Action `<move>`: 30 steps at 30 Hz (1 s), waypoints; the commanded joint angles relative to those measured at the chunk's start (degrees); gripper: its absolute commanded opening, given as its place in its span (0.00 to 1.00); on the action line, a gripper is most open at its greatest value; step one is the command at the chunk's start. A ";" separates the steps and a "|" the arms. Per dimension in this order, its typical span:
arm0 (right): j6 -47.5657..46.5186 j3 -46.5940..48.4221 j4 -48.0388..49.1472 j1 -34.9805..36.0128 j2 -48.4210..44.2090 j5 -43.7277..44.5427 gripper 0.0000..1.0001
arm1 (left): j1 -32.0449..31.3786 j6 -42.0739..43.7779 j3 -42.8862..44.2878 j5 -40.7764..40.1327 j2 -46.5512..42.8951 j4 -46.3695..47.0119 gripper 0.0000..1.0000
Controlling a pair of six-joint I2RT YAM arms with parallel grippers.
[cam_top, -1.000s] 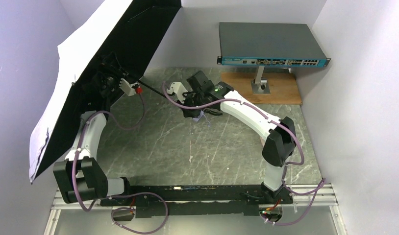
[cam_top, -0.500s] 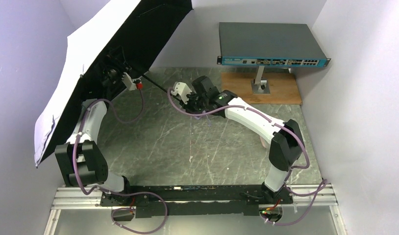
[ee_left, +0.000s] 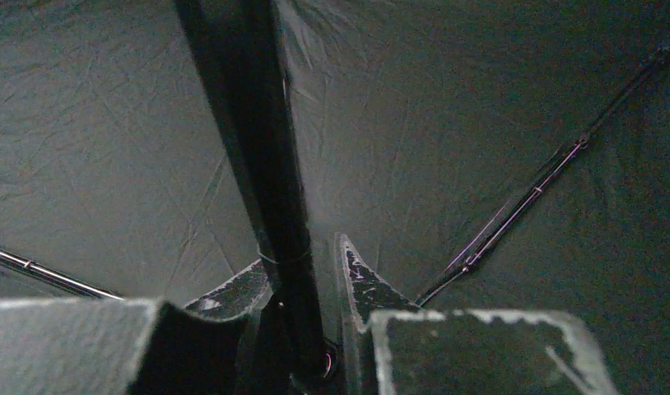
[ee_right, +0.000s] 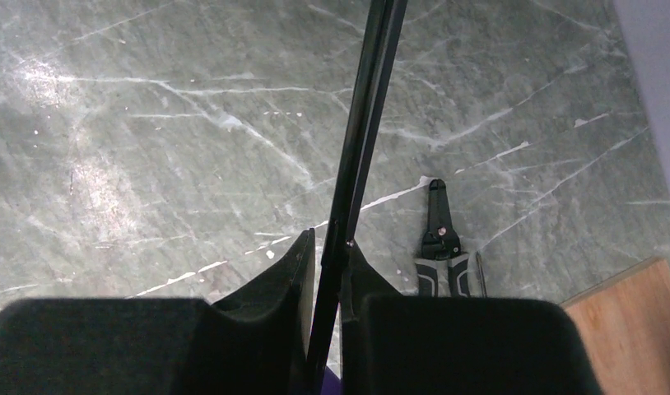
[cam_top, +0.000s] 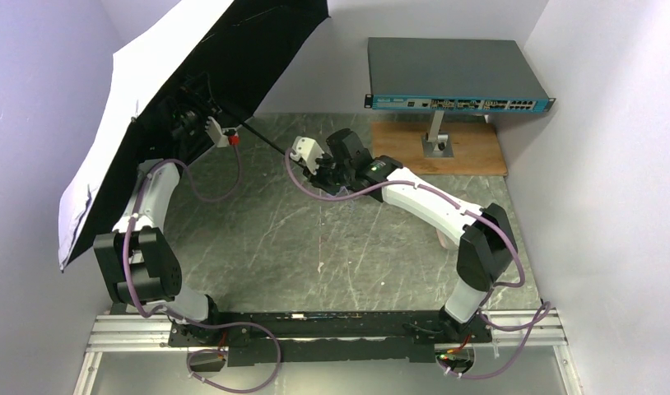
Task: Open the umbrella
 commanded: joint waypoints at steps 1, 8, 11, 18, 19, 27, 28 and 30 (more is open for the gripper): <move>-7.27 -2.48 -38.91 -2.80 -0.14 -2.44 0.00 | 12.82 3.09 5.82 -32.78 -0.45 21.34 0.20; -5.23 8.59 -33.48 -2.72 5.29 -9.08 0.00 | 8.10 -2.46 3.02 -26.62 -6.91 17.98 0.28; -2.66 9.29 -27.56 -2.70 5.39 -14.19 0.00 | 5.88 -3.82 -0.16 -23.50 -9.77 15.45 0.37; 5.34 8.76 -10.25 -2.69 8.18 -19.96 0.00 | -3.57 -6.75 -9.93 -23.53 -14.96 10.26 0.61; 6.61 8.59 -7.90 -2.69 8.80 -20.64 0.00 | -5.00 -8.00 -11.27 -23.32 -16.23 8.82 0.63; 25.91 -4.42 21.93 -2.71 6.14 -20.82 0.00 | -13.42 -30.98 -14.62 -7.14 -29.27 -25.66 1.00; 28.80 -6.15 24.90 -2.70 5.66 -20.44 0.00 | -14.16 -35.42 -14.97 -5.13 -30.33 -28.45 1.00; 33.63 -10.27 31.58 -2.75 4.47 -18.58 0.00 | -15.28 -41.15 -15.24 -0.25 -32.28 -34.16 1.00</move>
